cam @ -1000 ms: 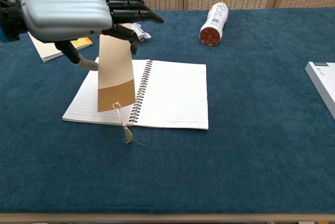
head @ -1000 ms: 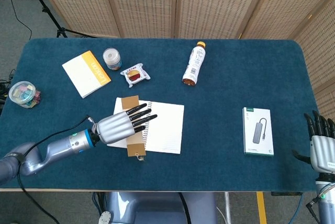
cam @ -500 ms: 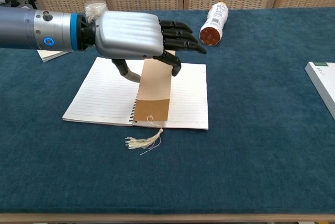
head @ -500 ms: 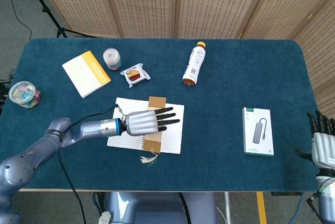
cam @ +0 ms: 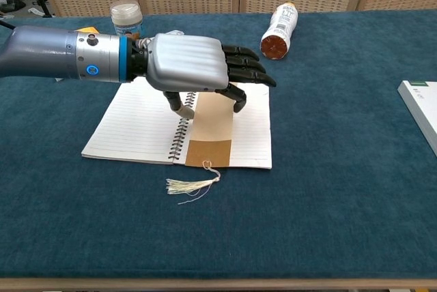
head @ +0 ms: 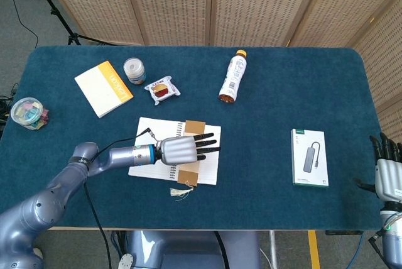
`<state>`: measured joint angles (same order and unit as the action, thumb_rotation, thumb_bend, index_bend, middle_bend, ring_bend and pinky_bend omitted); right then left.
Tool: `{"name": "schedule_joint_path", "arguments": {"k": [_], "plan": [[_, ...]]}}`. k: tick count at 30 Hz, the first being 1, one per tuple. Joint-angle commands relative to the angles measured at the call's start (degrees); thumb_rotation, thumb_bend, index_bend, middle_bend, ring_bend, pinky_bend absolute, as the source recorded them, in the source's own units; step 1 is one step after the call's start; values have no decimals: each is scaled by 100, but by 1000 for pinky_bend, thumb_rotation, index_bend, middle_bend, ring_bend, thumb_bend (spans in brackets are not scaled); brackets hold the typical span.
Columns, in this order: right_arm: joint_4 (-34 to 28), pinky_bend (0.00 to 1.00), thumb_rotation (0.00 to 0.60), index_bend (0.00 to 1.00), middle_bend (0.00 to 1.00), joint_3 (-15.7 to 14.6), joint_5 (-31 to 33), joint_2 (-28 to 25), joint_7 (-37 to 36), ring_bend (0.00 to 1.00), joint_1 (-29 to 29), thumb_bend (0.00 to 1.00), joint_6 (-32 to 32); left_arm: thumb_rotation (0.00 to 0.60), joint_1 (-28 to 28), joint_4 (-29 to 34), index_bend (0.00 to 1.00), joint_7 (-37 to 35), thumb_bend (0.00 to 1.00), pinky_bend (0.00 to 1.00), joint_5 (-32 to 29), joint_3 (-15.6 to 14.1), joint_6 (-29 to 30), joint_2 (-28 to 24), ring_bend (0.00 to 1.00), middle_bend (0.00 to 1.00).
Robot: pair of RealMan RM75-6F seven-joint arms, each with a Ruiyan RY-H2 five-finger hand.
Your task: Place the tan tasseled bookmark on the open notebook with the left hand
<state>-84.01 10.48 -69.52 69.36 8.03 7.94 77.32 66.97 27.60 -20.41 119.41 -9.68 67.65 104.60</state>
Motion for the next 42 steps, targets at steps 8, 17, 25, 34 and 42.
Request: {"name": "schedule_joint_path", "arguments": {"k": [8, 17, 25, 34, 42], "plan": [[-28, 0, 600, 0, 0, 11, 11, -45, -61, 0, -17, 28, 26, 600, 74, -171, 491, 65, 317, 0, -181, -181, -185, 186, 0, 0], [-38, 0, 600, 0, 0, 8, 23, -57, -52, 0, -20, 28, 39, 600, 93, -322, 490, 106, 318, 0, -295, -365, -204, 265, 0, 0], [-39, 0, 600, 0, 0, 7, 48, -63, -38, 0, -16, 28, 31, 600, 111, -383, 486, 132, 317, 0, -434, -440, -260, 308, 0, 0], [-47, 0, 600, 0, 0, 10, 65, -83, -60, 0, -15, 28, 20, 600, 106, -303, 438, 239, 311, 0, -546, -523, -324, 261, 0, 0], [-78, 0, 600, 0, 0, -1, 49, -94, -50, 0, -19, 28, 38, 600, 141, -109, 373, 305, 295, 0, -645, -521, -359, 161, 0, 0]]}}
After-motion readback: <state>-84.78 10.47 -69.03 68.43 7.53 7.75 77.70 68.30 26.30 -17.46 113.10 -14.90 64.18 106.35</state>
